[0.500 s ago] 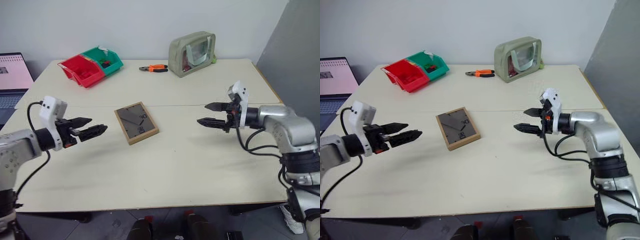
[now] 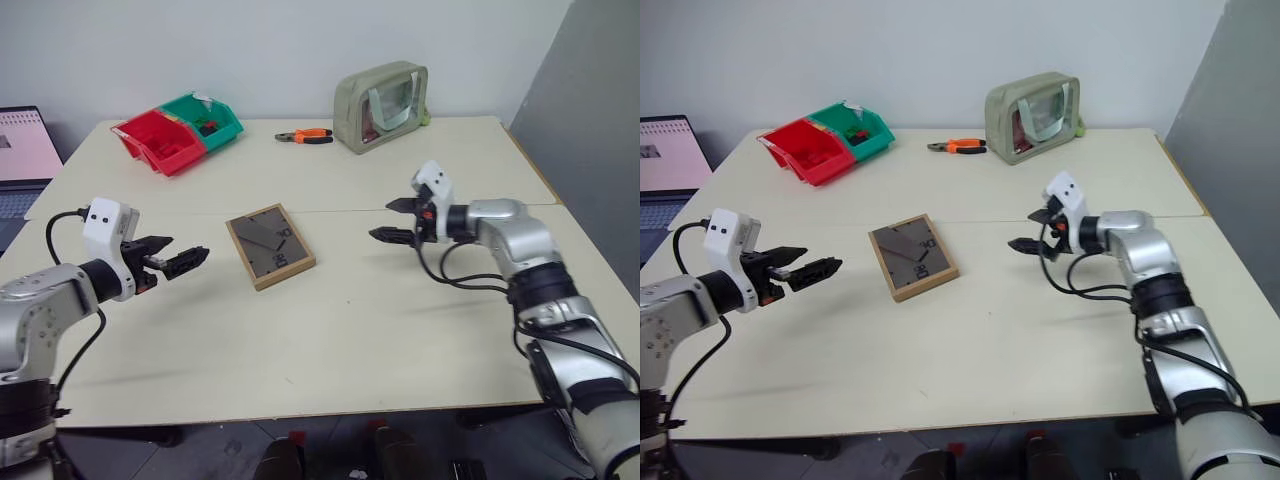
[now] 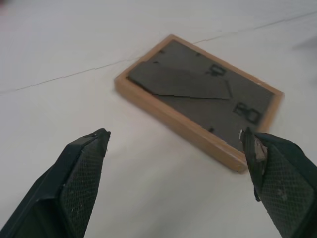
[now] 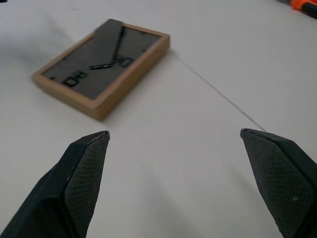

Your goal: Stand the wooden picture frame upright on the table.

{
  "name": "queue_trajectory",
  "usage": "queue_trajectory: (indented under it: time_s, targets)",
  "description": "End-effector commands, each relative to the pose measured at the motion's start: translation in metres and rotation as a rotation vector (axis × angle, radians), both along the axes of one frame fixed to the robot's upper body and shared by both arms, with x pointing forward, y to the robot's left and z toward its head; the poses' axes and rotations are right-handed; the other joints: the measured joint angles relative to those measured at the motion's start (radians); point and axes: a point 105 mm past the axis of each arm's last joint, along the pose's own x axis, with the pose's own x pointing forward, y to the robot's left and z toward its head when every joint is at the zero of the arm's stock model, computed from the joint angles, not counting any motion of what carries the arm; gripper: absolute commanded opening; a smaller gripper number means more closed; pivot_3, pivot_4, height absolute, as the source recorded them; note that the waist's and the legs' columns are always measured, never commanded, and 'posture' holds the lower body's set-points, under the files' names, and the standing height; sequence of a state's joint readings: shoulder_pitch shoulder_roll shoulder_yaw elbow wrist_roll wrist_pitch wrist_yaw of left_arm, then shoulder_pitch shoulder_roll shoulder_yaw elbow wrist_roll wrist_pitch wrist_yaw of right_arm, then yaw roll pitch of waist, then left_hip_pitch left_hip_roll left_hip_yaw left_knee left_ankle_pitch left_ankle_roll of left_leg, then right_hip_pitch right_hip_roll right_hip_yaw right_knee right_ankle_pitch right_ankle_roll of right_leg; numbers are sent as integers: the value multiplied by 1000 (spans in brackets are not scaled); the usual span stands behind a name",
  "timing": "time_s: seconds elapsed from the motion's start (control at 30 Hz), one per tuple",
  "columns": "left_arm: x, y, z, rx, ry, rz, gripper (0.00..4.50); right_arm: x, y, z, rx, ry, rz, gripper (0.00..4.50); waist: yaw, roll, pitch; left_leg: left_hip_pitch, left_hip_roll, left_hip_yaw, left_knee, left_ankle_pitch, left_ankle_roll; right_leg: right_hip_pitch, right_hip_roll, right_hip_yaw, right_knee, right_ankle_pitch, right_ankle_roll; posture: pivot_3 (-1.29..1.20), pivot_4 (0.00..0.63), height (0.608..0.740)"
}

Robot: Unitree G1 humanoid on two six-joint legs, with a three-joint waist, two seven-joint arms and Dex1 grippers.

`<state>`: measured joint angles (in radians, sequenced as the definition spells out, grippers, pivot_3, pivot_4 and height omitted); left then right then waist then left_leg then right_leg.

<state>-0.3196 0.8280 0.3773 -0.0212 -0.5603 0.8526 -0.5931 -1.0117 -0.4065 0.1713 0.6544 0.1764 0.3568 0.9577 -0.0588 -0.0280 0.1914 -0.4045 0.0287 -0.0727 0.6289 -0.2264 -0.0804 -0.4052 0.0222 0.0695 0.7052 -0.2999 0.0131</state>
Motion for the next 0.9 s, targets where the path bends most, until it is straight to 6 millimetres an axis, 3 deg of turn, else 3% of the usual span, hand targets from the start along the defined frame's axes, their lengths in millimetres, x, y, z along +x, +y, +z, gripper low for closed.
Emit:
queue_trajectory:
  time_s: [0.03,0.23,0.57,0.63,0.9]
  targets:
    - [18,15,4,33,-84,181,3682,20,18,9,5,-111,-88,3770,2,0,0,-1,0,0,0,0,0,0,-1,0,0,0,0,0,150,740]
    - [44,-10,-13,4,-83,222,2448,29,58,-9,19,-123,-135,2298,3,-1,0,-2,0,-1,1,0,0,0,-6,-2,0,1,1,0,150,740]
    - [61,-33,-39,1,-21,195,424,26,94,-33,18,-74,-171,57,1,-1,-1,-2,-1,-2,1,0,0,0,-7,-3,1,1,1,0,150,740]
    - [64,-47,-44,-15,-6,162,12,22,104,-40,28,-47,-164,0,0,-1,-1,-2,-1,-2,1,0,0,0,-7,-3,2,1,1,0,150,740]
    - [60,-73,-61,-37,72,80,12,10,122,-51,73,8,-114,0,1,-1,-1,-2,-1,-2,1,0,0,-1,-7,-3,4,1,1,0,150,740]
